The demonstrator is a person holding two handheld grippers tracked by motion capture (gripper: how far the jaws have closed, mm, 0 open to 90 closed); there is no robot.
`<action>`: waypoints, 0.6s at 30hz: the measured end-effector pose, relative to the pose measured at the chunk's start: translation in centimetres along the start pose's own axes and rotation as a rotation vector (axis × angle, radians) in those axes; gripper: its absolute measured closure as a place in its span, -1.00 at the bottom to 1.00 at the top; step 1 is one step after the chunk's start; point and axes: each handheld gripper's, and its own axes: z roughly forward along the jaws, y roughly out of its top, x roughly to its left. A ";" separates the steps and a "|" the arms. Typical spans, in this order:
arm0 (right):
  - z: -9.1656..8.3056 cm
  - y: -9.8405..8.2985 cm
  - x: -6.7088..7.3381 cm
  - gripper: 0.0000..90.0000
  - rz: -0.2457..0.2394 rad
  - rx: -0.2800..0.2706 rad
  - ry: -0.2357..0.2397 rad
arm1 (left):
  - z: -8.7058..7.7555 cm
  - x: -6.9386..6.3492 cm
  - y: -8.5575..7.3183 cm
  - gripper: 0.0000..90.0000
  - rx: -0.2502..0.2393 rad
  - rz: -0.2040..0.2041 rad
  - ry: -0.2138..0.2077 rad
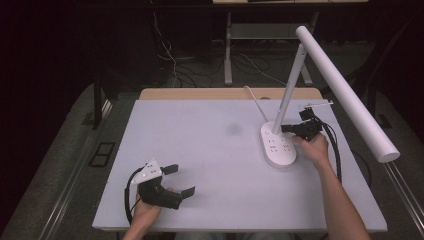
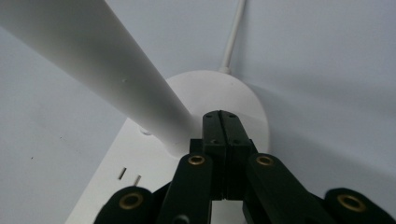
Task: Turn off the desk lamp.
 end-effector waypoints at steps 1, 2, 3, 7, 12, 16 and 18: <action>-0.1 0.0 0.0 1.00 0.009 -0.005 0.005 | 0.0 0.0 0.0 -1.00 0.000 0.001 0.001; -0.2 0.0 -0.1 1.00 0.012 -0.010 0.007 | 0.0 0.0 0.0 -1.00 0.000 0.001 0.000; -0.4 0.0 0.0 1.00 0.021 -0.009 0.009 | 0.0 0.0 0.0 -1.00 0.000 0.001 0.000; -1.0 0.2 0.0 1.00 0.014 -0.021 0.007 | -0.1 0.0 0.0 -1.00 -0.002 0.000 -0.001; -1.8 0.2 0.1 1.00 0.021 -0.024 -0.002 | -0.1 0.0 0.0 -1.00 -0.001 0.002 -0.001; -2.6 0.1 0.5 1.00 0.011 -0.033 0.003 | 0.0 0.0 0.0 -1.00 0.001 0.005 -0.002; -3.1 0.1 0.8 1.00 0.004 -0.036 0.001 | 0.0 -0.1 0.0 -1.00 0.001 0.005 -0.003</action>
